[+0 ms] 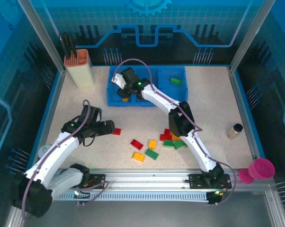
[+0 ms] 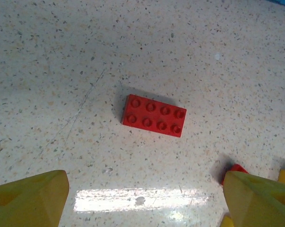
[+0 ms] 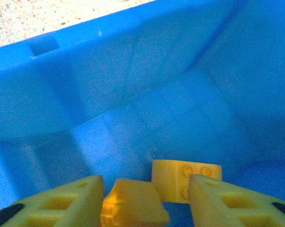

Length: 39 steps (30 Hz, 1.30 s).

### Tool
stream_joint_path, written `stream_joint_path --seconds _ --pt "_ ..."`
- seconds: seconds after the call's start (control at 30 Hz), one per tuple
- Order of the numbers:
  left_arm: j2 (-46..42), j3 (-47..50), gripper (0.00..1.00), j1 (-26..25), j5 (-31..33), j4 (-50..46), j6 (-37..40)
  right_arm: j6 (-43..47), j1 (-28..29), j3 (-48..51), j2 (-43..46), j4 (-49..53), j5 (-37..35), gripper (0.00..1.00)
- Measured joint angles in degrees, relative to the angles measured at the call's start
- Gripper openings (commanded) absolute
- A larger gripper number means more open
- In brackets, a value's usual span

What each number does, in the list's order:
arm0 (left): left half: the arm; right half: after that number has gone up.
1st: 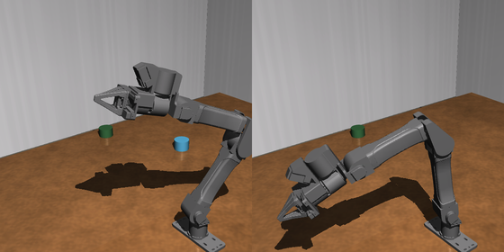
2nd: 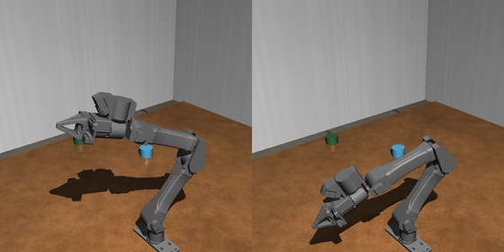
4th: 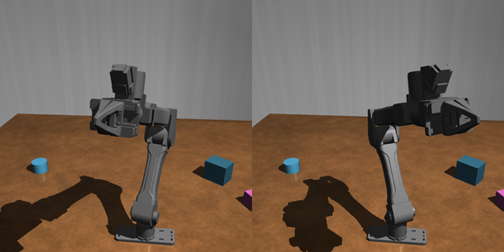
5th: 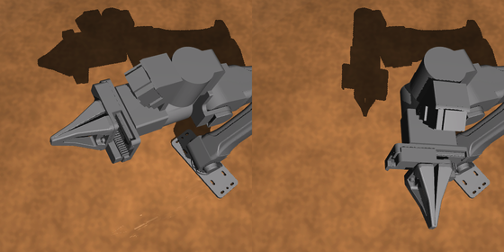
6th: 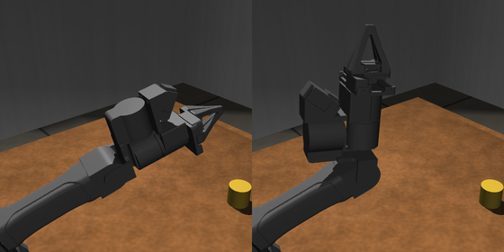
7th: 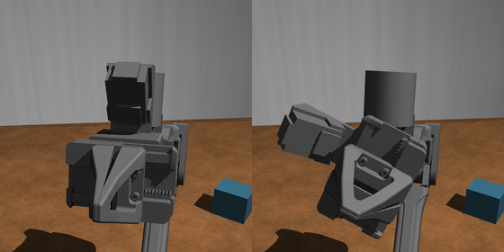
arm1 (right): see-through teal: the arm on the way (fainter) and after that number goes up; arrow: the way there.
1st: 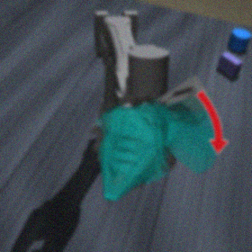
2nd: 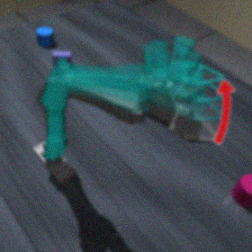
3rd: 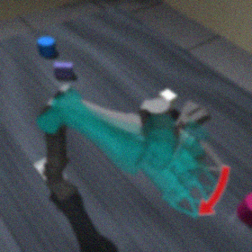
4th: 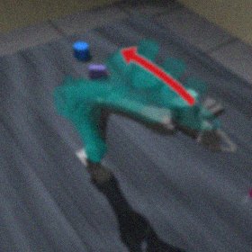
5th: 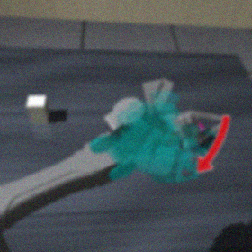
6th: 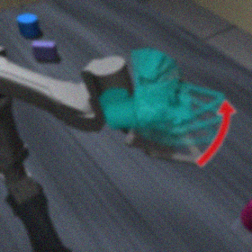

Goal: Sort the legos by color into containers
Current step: Place the lego in the container, then pick up the lego from the center of the table.

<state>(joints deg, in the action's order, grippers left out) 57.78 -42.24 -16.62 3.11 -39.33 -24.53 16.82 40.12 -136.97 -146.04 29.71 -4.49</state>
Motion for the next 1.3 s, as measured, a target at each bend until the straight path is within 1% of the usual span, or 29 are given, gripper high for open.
stream_joint_path --seconds 0.1,0.2,0.27,0.37,0.57,0.73,0.8,0.9,1.03,1.2,1.3 --pt "4.5 -0.1 0.87 -2.8 2.2 2.1 0.7 0.3 0.0 2.3 1.3 -1.4 0.2 0.6" --pt "10.4 -0.8 0.88 -5.2 4.3 3.5 2.1 0.1 0.0 9.9 6.1 -4.7 0.9 0.62" --pt "14.1 -1.2 0.88 -5.7 5.5 4.6 2.6 -0.2 0.0 14.5 10.1 -6.1 1.9 0.63" --pt "18.8 -3.2 0.88 -6.1 7.1 5.1 3.8 -0.5 0.0 18.1 15.4 -8.9 3.1 0.64" --pt "25.5 -7.5 0.88 -7.5 8.7 6.4 5.6 -0.5 0.0 25.9 26.5 -14.8 3.6 0.67" --pt "31.0 -10.4 0.89 -8.2 9.1 6.3 7.0 -0.6 -0.2 34.1 33.3 -17.7 2.9 0.69" --pt "33.7 -12.2 0.87 -8.2 9.8 5.3 7.7 -1.3 -0.6 37.8 35.3 -18.5 2.6 0.69" --pt "37.1 -14.5 0.87 -8.5 10.6 3.7 8.6 -2.9 -2.3 43.9 38.3 -19.7 2.3 0.7" --pt "39.5 -15.8 0.86 -10.0 11.7 1.2 9.3 -5.4 -6.2 51.1 42.1 -21.2 2.4 0.7" --pt "41.0 -15.8 0.84 -11.6 11.7 -1.4 9.1 -7.7 -10.4 55.2 45.0 -22.4 2.4 0.7" --pt "41.9 -16.7 0.79 -11.8 11.7 -2.2 8.3 -8.4 -11.8 56.1 45.8 -23.5 2.6 0.71"
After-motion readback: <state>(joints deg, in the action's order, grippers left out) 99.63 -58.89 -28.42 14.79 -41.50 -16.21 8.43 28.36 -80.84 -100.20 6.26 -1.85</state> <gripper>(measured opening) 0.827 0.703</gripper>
